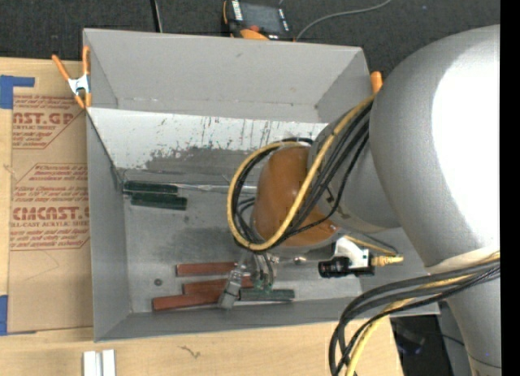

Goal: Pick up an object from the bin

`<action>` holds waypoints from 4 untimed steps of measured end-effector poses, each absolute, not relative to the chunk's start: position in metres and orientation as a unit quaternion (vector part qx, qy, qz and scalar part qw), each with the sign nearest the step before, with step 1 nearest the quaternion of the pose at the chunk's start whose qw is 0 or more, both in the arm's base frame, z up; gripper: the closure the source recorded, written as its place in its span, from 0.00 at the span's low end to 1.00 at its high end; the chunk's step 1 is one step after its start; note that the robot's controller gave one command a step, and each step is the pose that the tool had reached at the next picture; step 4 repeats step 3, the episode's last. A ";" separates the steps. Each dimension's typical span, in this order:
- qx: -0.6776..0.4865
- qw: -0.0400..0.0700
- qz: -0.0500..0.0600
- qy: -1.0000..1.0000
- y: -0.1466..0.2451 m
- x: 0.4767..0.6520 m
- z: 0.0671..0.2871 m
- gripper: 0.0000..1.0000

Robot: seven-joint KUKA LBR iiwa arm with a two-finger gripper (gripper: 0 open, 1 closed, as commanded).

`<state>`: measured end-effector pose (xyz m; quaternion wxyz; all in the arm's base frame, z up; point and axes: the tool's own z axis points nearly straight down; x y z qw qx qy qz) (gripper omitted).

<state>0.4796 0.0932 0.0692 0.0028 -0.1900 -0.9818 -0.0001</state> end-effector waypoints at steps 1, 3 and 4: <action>-0.179 0.000 -0.001 -0.984 0.130 0.479 0.070 0.00; -0.179 -0.003 -0.002 -0.984 0.130 0.481 0.203 1.00; -0.179 -0.003 -0.002 -0.984 0.130 0.481 0.203 1.00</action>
Offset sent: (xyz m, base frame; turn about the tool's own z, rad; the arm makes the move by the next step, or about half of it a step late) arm -0.0001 0.0347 0.0008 -0.0185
